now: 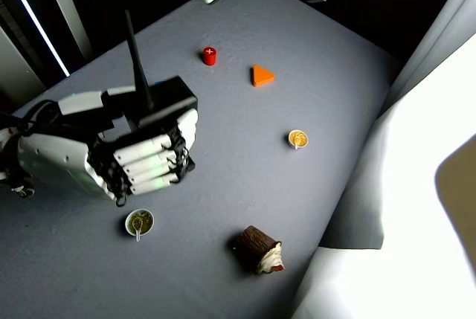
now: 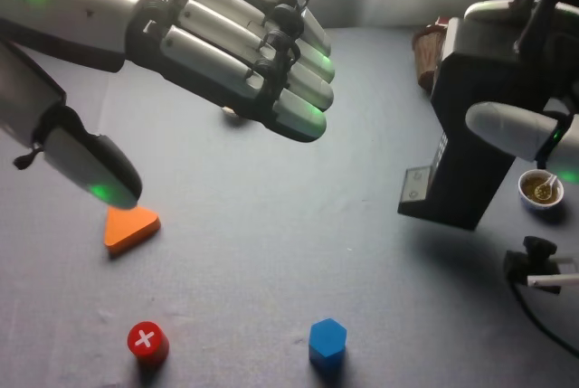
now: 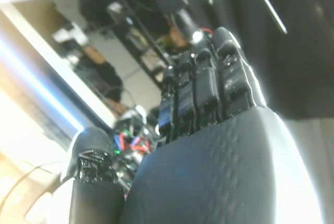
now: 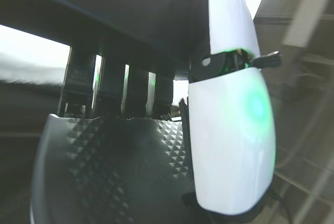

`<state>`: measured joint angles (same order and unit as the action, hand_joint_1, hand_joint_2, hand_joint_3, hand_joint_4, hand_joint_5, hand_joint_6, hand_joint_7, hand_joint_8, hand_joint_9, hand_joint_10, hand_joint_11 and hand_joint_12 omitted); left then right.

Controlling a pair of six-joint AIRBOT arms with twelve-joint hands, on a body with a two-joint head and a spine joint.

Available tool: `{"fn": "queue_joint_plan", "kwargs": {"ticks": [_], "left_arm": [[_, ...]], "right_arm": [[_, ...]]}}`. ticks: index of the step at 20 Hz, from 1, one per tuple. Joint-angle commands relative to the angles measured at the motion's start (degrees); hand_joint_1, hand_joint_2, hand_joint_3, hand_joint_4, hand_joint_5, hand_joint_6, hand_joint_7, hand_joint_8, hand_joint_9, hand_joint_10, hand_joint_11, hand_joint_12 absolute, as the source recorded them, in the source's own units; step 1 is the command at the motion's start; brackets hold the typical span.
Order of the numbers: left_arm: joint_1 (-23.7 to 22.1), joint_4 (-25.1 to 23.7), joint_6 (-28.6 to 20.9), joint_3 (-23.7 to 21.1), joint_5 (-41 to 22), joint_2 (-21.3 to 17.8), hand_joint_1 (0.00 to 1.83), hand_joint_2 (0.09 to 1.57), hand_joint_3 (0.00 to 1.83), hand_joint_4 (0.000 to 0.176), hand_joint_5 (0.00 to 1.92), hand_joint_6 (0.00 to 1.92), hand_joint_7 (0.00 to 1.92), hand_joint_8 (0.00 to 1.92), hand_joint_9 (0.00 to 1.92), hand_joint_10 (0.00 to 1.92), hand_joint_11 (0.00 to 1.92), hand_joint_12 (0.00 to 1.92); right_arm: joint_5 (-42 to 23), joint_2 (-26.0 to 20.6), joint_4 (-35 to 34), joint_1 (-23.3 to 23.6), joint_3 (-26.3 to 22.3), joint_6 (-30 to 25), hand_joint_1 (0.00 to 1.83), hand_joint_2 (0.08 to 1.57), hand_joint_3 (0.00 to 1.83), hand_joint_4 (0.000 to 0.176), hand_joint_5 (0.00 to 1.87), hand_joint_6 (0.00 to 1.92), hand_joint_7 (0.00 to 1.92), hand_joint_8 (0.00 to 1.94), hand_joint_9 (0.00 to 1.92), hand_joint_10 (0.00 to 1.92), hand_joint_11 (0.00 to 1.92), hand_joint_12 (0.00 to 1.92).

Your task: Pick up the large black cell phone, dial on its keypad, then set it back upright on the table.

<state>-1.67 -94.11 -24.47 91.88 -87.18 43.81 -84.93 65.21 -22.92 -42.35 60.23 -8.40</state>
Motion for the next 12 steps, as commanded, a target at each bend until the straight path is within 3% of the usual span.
{"fn": "queue_joint_plan", "kwargs": {"ticks": [1, 3, 4, 5, 6, 7, 8, 9, 10, 11, 12], "left_arm": [[-1.4, 6.9, -0.6, 0.0, -0.6, -0.2, 0.36, 1.24, 0.0, 0.012, 0.24, 0.0, 0.3, 0.01, 0.28, 0.02, 0.0, 0.66], [-1.4, 5.5, -2.0, 0.0, 0.3, 0.0, 0.44, 1.25, 0.0, 0.016, 0.22, 0.0, 0.32, 0.01, 0.32, 0.01, 0.0, 0.73], [-1.4, 4.2, -3.5, -0.1, 0.7, 0.1, 0.63, 1.27, 0.0, 0.032, 0.19, 0.0, 0.46, 0.01, 0.52, 0.07, 0.0, 1.12], [-1.3, 3.1, -4.1, 0.0, 0.8, 0.0, 0.63, 1.27, 0.0, 0.032, 0.19, 0.0, 0.46, 0.01, 0.52, 0.07, 0.0, 1.12], [-1.0, 3.7, -4.0, 0.0, 0.9, 0.0, 0.7, 1.29, 0.0, 0.047, 0.17, 0.0, 0.57, 0.03, 0.65, 0.14, 0.08, 1.32], [-0.7, 4.2, -3.5, 0.0, 1.4, 0.0, 0.83, 1.28, 0.0, 0.058, 0.16, 0.0, 0.71, 0.01, 0.68, 0.47, 0.13, 1.5], [-0.7, 4.8, -2.7, 0.0, 2.2, -0.1, 1.01, 1.22, 0.0, 0.054, 0.19, 0.0, 0.86, 0.03, 0.55, 1.1, 0.22, 1.7], [-0.7, 4.8, -2.5, 0.1, 2.9, -0.1, 1.08, 1.2, 0.0, 0.053, 0.17, 0.0, 0.91, 0.05, 0.53, 1.35, 0.26, 1.82], [-0.7, 4.7, -2.4, 0.2, 3.6, -0.1, 1.08, 1.2, 0.0, 0.053, 0.17, 0.0, 0.91, 0.05, 0.53, 1.35, 0.26, 1.82], [-0.7, 4.6, -2.4, 0.2, 4.3, -0.1, 1.31, 1.2, 0.01, 0.059, 0.12, 0.0, 0.78, 1.27, 0.58, 1.69, 0.44, 1.92], [-0.7, 4.1, -2.5, 0.2, 4.8, -0.1, 1.31, 1.2, 0.01, 0.059, 0.12, 0.0, 0.78, 1.27, 0.58, 1.69, 0.44, 1.92]], "right_arm": [[-11.0, -0.9, 2.1, 0.4, -0.2, -1.7, 1.49, 1.12, 0.0, 0.0, 0.99, 0.69, 0.88, 1.09, 0.86, 1.23, 0.87, 1.6], [-12.3, -0.9, 3.0, 0.4, -1.0, -2.1, 1.49, 1.12, 0.0, 0.0, 0.99, 0.69, 0.87, 1.1, 0.88, 1.22, 0.84, 1.62], [-12.5, -0.9, 3.3, 0.4, -1.6, -2.2, 1.49, 1.12, 0.0, 0.0, 1.01, 0.68, 0.87, 1.11, 0.89, 1.19, 0.85, 1.6], [-12.6, -0.9, 3.3, 0.4, -2.2, -2.6, 1.49, 1.12, 0.0, 0.0, 1.01, 0.68, 0.87, 1.11, 0.89, 1.19, 0.85, 1.6], [-12.7, -1.4, 3.3, 0.4, -2.8, -3.1, 1.49, 1.12, 0.0, 0.0, 0.99, 0.74, 0.87, 1.1, 0.87, 1.2, 0.86, 1.58], [-12.8, -1.9, 3.3, 0.4, -3.1, -3.6, 1.49, 1.12, 0.0, 0.0, 0.96, 0.76, 0.87, 1.09, 0.89, 1.18, 0.86, 1.59], [-13.6, -2.6, 3.3, 0.4, -3.5, -4.0, 1.48, 1.13, 0.0, 0.0, 0.94, 0.78, 0.82, 1.18, 0.84, 1.26, 0.85, 1.61], [-14.0, -3.0, 3.2, 0.4, -3.7, -4.2, 1.48, 1.14, 0.0, 0.0, 0.94, 0.76, 0.81, 1.2, 0.83, 1.28, 0.85, 1.62], [-14.2, -3.6, 3.0, 0.4, -4.1, -4.4, 1.48, 1.14, 0.0, 0.0, 0.94, 0.76, 0.81, 1.2, 0.83, 1.28, 0.85, 1.62], [-14.2, -4.1, 2.8, 0.4, -4.5, -4.6, 1.48, 1.14, 0.0, 0.0, 0.94, 0.79, 0.81, 1.19, 0.83, 1.27, 0.86, 1.6], [-14.2, -4.4, 2.8, 0.4, -4.7, -4.6, 1.48, 1.14, 0.0, 0.0, 0.94, 0.79, 0.81, 1.19, 0.83, 1.27, 0.86, 1.6]]}}
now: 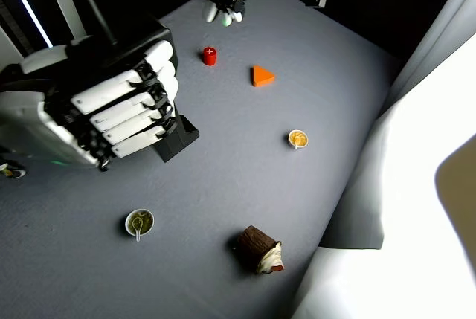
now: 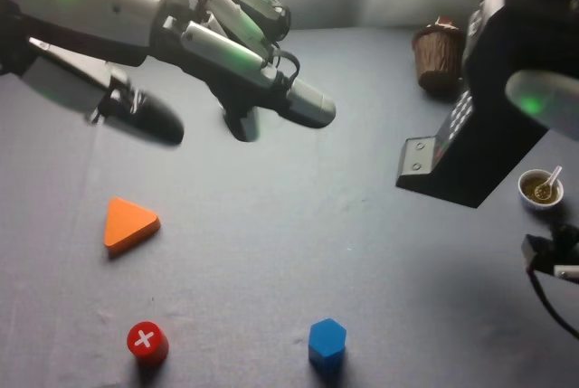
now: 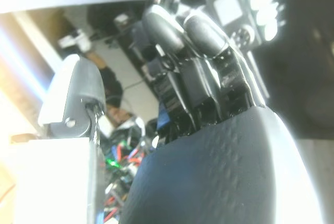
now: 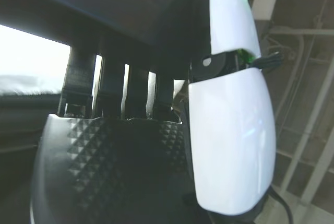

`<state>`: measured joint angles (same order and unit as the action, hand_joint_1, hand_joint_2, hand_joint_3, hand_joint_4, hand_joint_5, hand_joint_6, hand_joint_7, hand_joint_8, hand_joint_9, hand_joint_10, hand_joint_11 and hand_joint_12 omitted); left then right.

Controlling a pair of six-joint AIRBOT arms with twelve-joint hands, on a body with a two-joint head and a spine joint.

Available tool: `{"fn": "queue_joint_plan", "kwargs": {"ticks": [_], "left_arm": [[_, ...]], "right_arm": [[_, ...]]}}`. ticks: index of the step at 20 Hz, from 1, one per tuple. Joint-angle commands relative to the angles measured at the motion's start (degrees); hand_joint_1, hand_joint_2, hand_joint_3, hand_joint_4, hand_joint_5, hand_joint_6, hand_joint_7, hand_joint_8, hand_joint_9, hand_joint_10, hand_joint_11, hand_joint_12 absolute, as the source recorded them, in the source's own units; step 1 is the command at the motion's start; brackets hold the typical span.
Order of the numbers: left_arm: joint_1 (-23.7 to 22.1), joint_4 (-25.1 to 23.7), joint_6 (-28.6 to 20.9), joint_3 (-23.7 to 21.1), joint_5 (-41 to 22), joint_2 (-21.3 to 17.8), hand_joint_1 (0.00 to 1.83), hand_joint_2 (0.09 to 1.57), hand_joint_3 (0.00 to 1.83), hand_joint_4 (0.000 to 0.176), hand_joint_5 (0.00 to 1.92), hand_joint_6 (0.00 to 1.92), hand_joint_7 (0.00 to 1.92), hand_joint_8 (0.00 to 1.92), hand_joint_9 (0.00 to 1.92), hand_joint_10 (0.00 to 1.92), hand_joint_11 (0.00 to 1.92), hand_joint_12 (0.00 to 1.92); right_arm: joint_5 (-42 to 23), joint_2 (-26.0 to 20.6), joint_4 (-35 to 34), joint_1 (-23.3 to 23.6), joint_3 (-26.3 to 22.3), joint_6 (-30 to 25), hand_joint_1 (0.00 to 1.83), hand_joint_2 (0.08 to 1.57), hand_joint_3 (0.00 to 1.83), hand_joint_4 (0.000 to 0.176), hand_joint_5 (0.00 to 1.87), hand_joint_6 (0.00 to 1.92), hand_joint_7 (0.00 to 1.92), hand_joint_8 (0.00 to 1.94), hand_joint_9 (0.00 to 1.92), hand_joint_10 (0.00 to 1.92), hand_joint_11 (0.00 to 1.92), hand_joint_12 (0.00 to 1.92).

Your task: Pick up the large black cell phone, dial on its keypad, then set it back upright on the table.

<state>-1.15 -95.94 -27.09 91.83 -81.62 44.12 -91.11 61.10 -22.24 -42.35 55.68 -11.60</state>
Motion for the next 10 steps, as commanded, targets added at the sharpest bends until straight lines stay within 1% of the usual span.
{"fn": "queue_joint_plan", "kwargs": {"ticks": [1, 2, 3, 4, 5, 6, 7, 8, 10], "left_arm": [[-1.2, 5.3, -0.1, 0.2, -0.2, -0.3, 1.32, 1.19, 0.0, 0.064, 0.1, 0.0, 0.79, 1.32, 0.61, 1.78, 0.52, 1.92], [-1.2, 4.6, -0.2, 0.1, 0.2, -0.2, 1.33, 1.2, 0.0, 0.066, 0.08, 0.01, 0.78, 1.35, 0.65, 1.89, 0.64, 1.92], [-1.2, 3.7, -0.6, 0.1, 0.4, 0.1, 1.33, 1.2, 0.0, 0.067, 0.07, 0.0, 0.77, 1.38, 0.7, 1.92, 0.71, 1.92], [-0.6, 2.9, -0.8, 0.1, 0.8, 0.7, 1.33, 1.2, 0.0, 0.066, 0.07, 0.0, 0.77, 1.39, 0.76, 1.92, 0.76, 1.92], [0.3, 3.2, -0.8, 0.1, 2.1, 1.2, 1.33, 1.22, 0.01, 0.073, 0.06, 0.0, 0.74, 1.44, 0.81, 1.92, 0.82, 1.92], [1.5, 4.5, -0.3, 0.0, 3.6, 1.6, 1.33, 1.22, 0.01, 0.073, 0.06, 0.0, 0.74, 1.44, 0.81, 1.92, 0.82, 1.92], [2.6, 6.3, 0.7, -0.1, 5.1, 1.9, 1.33, 1.23, 0.01, 0.076, 0.05, 0.0, 0.72, 1.46, 0.83, 1.92, 0.82, 1.92], [3.4, 7.7, 1.5, -0.3, 6.6, 2.1, 1.32, 1.24, 0.01, 0.076, 0.04, 0.0, 0.69, 1.51, 0.8, 1.92, 0.79, 1.92], [3.5, 8.1, 1.7, -0.9, 8.8, 2.5, 1.32, 1.24, 0.01, 0.077, 0.04, 0.0, 0.7, 1.49, 0.79, 1.92, 0.77, 1.92]], "right_arm": [[-8.0, -0.8, 2.1, 0.4, -0.5, -1.5, 1.48, 1.14, 0.0, 0.0, 0.95, 0.8, 0.78, 1.21, 0.81, 1.31, 0.85, 1.6], [-8.0, -1.1, 2.1, 0.5, -0.7, -1.5, 1.48, 1.14, 0.0, 0.0, 0.95, 0.78, 0.8, 1.19, 0.83, 1.27, 0.85, 1.6], [-8.0, -1.4, 2.1, 0.6, -1.0, -1.5, 1.49, 1.12, 0.0, 0.0, 0.96, 0.77, 0.84, 1.13, 0.87, 1.21, 0.86, 1.59], [-8.0, -1.9, 2.1, 1.0, -1.4, -1.5, 1.49, 1.12, 0.0, 0.0, 0.97, 0.75, 0.85, 1.11, 0.87, 1.21, 0.85, 1.6], [-8.0, -2.2, 2.1, 1.4, -1.8, -1.5, 1.48, 1.13, 0.0, 0.0, 0.98, 0.76, 0.84, 1.12, 0.83, 1.27, 0.85, 1.6], [-8.0, -2.6, 2.1, 1.7, -2.2, -1.5, 1.48, 1.13, 0.0, 0.0, 0.98, 0.76, 0.84, 1.12, 0.83, 1.27, 0.85, 1.6], [-8.0, -2.8, 2.1, 2.0, -2.7, -1.5, 1.48, 1.14, 0.0, 0.0, 0.98, 0.72, 0.82, 1.17, 0.8, 1.32, 0.83, 1.64], [-8.0, -3.1, 2.1, 2.3, -3.3, -1.5, 1.48, 1.14, 0.0, 0.0, 0.98, 0.74, 0.81, 1.18, 0.8, 1.31, 0.85, 1.6], [-8.0, -3.3, 2.1, 2.5, -4.0, -1.5, 1.48, 1.14, 0.0, 0.0, 0.97, 0.77, 0.81, 1.18, 0.81, 1.29, 0.86, 1.58]]}}
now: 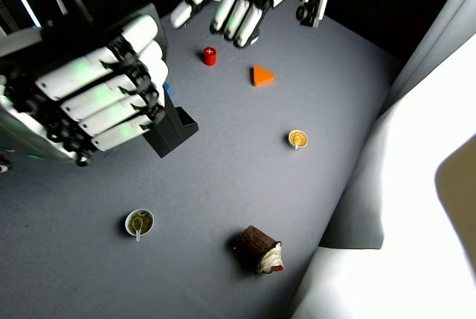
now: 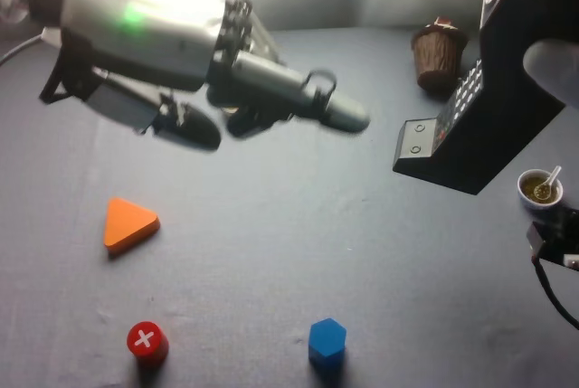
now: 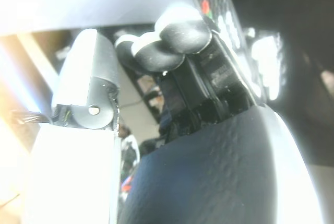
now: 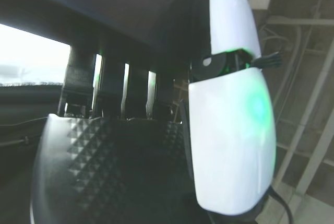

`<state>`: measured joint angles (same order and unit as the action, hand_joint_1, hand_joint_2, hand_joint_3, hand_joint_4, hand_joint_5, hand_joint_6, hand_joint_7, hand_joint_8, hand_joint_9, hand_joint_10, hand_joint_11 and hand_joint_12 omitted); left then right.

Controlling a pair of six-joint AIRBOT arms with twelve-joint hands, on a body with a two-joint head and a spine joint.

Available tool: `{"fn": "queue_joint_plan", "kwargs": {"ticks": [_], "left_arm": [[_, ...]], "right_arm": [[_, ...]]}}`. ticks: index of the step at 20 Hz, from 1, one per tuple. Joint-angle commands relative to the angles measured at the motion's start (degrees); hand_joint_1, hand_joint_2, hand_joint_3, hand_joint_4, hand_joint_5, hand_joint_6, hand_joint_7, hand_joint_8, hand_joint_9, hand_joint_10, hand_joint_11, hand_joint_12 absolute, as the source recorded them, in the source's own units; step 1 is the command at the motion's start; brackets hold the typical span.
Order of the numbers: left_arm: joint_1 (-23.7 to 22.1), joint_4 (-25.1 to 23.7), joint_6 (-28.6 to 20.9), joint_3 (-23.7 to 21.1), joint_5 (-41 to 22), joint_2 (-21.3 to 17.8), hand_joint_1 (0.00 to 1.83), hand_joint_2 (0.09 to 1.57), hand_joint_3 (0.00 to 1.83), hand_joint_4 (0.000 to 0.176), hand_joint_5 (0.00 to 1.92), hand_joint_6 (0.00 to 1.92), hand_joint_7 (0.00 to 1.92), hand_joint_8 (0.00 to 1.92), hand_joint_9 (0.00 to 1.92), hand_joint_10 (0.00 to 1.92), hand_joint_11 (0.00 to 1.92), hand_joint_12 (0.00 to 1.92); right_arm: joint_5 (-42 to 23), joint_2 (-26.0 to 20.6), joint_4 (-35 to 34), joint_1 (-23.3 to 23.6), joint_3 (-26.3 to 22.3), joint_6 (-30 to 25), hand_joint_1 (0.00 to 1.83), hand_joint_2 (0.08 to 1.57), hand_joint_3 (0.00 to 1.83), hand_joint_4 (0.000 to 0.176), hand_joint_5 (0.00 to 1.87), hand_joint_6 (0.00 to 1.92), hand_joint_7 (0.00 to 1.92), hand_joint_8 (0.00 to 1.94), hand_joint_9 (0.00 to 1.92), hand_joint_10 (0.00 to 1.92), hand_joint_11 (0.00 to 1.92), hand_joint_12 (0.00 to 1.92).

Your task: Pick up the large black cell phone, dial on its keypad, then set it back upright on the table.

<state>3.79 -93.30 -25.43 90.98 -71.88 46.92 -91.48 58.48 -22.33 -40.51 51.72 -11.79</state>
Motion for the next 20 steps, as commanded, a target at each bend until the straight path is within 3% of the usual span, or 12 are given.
{"fn": "queue_joint_plan", "kwargs": {"ticks": [1, 4, 5, 16, 20], "left_arm": [[-1.5, 5.9, 0.7, -0.5, 0.4, -0.1, 1.32, 1.24, 0.01, 0.075, 0.04, 0.0, 0.7, 1.48, 0.78, 1.92, 0.78, 1.92], [-1.5, 7.3, 1.8, -2.3, 4.9, 0.1, 1.32, 1.24, 0.0, 0.074, 0.04, 0.0, 0.7, 1.48, 0.76, 1.92, 0.73, 1.92], [-1.5, 7.9, 2.1, -2.9, 6.0, 0.1, 1.32, 1.24, 0.0, 0.07, 0.05, 0.0, 0.71, 1.47, 0.77, 1.92, 0.74, 1.92], [0.3, 10.9, 4.8, -11.1, 13.6, -0.4, 1.33, 1.23, 0.0, 0.086, 0.06, 0.01, 0.73, 1.44, 0.76, 1.92, 0.71, 1.92], [0.6, 11.0, 4.9, -14.4, 15.5, -0.6, 1.32, 1.24, 0.0, 0.074, 0.08, 0.0, 0.7, 1.48, 0.75, 1.92, 0.72, 1.92]], "right_arm": [[-7.6, -0.7, 2.3, 0.7, -0.3, -1.3, 1.48, 1.13, 0.0, 0.0, 0.95, 0.78, 0.84, 1.14, 0.84, 1.26, 0.84, 1.61], [-7.6, -0.9, 2.9, 0.7, -0.9, -1.3, 1.49, 1.13, 0.0, 0.0, 0.98, 0.74, 0.88, 1.09, 0.85, 1.25, 0.83, 1.63], [-7.6, -0.9, 3.0, 0.7, -0.9, -1.3, 1.49, 1.13, 0.0, 0.0, 0.98, 0.7, 0.85, 1.15, 0.84, 1.25, 0.83, 1.62], [-7.6, -1.1, 3.0, 1.7, -1.4, -1.2, 1.49, 1.13, 0.0, 0.0, 0.99, 0.69, 0.85, 1.15, 0.82, 1.28, 0.85, 1.59], [-7.6, -1.3, 3.0, 2.0, -1.9, -1.1, 1.49, 1.13, 0.0, 0.0, 1.0, 0.7, 0.85, 1.13, 0.83, 1.27, 0.84, 1.61]]}}
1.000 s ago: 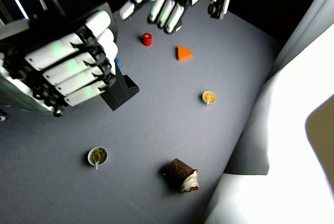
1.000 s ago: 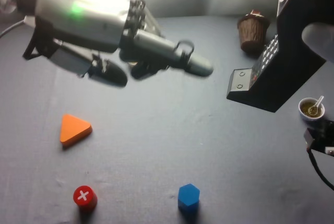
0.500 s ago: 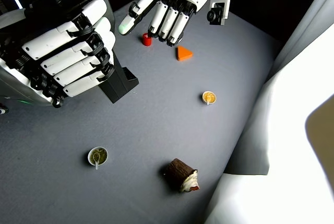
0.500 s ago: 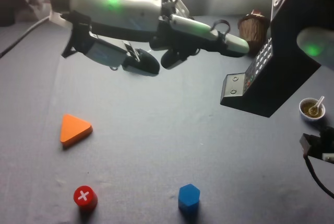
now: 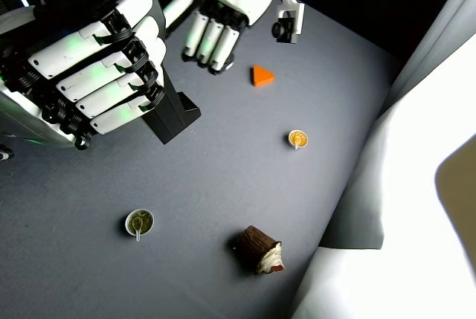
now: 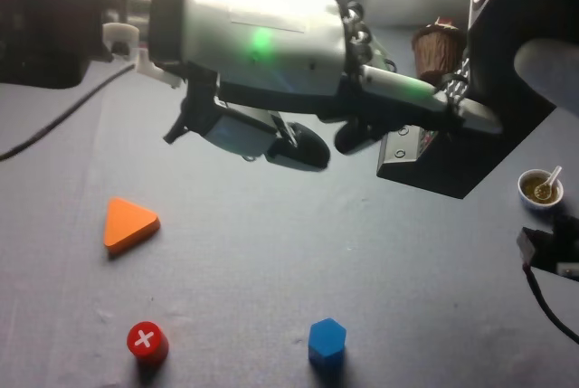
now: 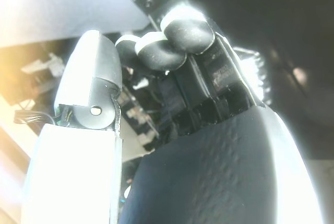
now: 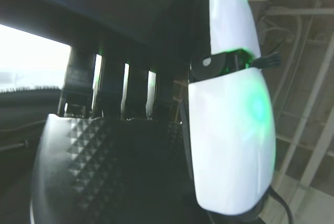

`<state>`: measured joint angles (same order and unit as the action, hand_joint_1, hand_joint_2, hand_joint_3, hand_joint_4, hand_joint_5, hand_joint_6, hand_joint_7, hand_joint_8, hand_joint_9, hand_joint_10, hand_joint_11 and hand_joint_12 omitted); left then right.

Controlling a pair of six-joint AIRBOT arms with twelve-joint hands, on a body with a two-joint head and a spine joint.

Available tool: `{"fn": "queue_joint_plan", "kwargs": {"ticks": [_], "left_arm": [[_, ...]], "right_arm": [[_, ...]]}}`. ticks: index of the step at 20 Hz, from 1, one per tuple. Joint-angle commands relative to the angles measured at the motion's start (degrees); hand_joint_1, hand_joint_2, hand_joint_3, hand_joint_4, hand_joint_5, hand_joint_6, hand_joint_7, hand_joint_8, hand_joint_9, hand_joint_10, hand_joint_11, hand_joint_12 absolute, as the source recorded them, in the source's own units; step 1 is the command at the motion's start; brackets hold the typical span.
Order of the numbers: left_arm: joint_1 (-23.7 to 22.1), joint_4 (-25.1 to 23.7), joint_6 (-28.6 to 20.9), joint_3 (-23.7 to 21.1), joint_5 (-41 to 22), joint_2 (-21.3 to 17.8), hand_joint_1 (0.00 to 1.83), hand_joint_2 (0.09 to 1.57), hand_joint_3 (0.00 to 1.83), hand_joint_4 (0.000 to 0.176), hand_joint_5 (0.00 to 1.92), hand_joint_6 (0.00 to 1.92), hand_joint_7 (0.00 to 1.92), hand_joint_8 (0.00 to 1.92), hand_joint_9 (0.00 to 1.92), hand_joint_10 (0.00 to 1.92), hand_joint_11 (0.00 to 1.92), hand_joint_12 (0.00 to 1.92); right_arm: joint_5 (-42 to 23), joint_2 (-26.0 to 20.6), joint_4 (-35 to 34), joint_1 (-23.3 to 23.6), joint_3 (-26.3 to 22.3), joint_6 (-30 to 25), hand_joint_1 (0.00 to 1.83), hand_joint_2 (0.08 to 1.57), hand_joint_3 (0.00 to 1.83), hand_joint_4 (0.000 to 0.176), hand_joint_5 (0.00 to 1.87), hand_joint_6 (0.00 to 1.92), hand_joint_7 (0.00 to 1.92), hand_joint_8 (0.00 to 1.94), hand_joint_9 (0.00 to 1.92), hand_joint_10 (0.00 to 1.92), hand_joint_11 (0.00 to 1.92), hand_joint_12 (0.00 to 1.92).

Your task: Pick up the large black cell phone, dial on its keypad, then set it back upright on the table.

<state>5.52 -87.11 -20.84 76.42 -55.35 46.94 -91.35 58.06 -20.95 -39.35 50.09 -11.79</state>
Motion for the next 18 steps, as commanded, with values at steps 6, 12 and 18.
{"fn": "queue_joint_plan", "kwargs": {"ticks": [6, 12, 18], "left_arm": [[-2.2, 4.0, -0.5, 9.0, -5.6, 0.1, 1.32, 1.24, 0.0, 0.072, 0.06, 0.01, 0.71, 1.47, 0.75, 1.92, 0.7, 1.92], [-0.3, 8.9, 2.9, 12.3, -1.6, 1.6, 1.32, 1.23, 0.0, 0.075, 0.03, 0.0, 0.72, 1.46, 0.76, 1.92, 0.7, 1.92], [0.9, 12.4, 4.7, 4.5, 2.0, 0.9, 1.33, 1.22, 0.0, 0.078, 0.07, 0.01, 0.74, 1.43, 0.76, 1.92, 0.7, 1.92]], "right_arm": [[-7.7, -0.9, 1.6, 0.9, 0.0, -1.1, 1.49, 1.12, 0.0, 0.0, 1.01, 0.67, 0.86, 1.13, 0.87, 1.22, 0.84, 1.61], [-7.7, -0.9, 1.6, 0.9, 0.1, -1.1, 1.49, 1.13, 0.0, 0.0, 0.99, 0.68, 0.83, 1.17, 0.84, 1.27, 0.84, 1.61], [-7.7, -0.9, 1.6, 0.9, 0.1, -1.1, 1.49, 1.12, 0.0, 0.0, 1.01, 0.68, 0.87, 1.1, 0.88, 1.2, 0.85, 1.59]]}}
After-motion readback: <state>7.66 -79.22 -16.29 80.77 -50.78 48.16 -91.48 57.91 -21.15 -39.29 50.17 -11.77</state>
